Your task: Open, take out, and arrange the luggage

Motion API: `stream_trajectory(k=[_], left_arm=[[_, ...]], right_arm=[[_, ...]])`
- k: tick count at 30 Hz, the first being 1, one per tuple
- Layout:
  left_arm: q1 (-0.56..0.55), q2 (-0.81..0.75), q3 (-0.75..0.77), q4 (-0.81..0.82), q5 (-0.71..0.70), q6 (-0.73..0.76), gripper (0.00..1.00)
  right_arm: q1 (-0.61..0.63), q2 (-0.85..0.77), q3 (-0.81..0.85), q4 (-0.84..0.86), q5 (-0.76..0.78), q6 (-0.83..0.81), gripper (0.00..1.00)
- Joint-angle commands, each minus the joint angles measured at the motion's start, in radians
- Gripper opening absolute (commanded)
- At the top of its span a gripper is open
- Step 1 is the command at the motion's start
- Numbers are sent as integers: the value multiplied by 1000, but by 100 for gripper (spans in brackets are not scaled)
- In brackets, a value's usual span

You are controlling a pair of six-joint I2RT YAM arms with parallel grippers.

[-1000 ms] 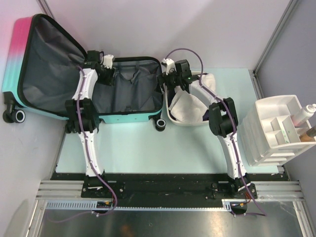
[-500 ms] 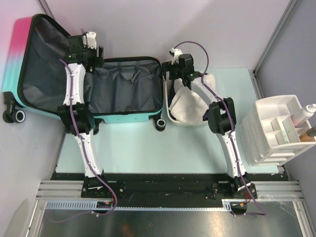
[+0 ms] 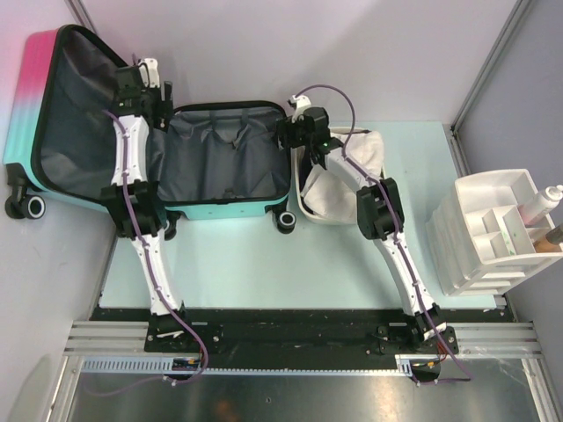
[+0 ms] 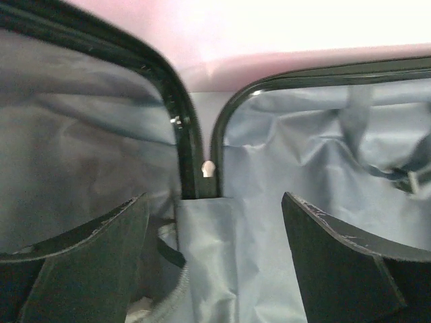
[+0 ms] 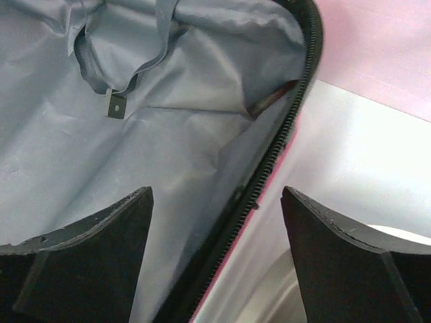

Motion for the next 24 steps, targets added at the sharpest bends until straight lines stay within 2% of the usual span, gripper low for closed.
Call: stream_trajectory(k=[1, 3, 6, 11, 13, 15, 17, 21, 24], left_arm=[[24, 48, 11, 65, -123, -11, 85], [28, 54, -17, 74, -116, 13, 84], [30, 91, -6, 92, -122, 38, 84], [16, 161, 20, 158, -196, 69, 82], [2, 177, 20, 210, -265, 87, 82], [-16, 204, 16, 282, -357, 105, 83], [-30, 223, 8, 343, -411, 121, 84], [-62, 261, -7, 495, -475, 193, 87], [-70, 276, -18, 607, -559, 237, 88]], right_arm=[[28, 37, 47, 56, 12, -25, 79], [31, 45, 44, 58, 16, -25, 76], [36, 55, 42, 61, 35, -23, 62], [37, 63, 41, 55, 65, -28, 46], [37, 63, 42, 55, 67, -28, 41], [39, 65, 41, 58, 65, -28, 31], [39, 69, 42, 63, 64, -32, 26], [41, 74, 39, 64, 61, -37, 5], [39, 69, 37, 75, 52, -25, 0]])
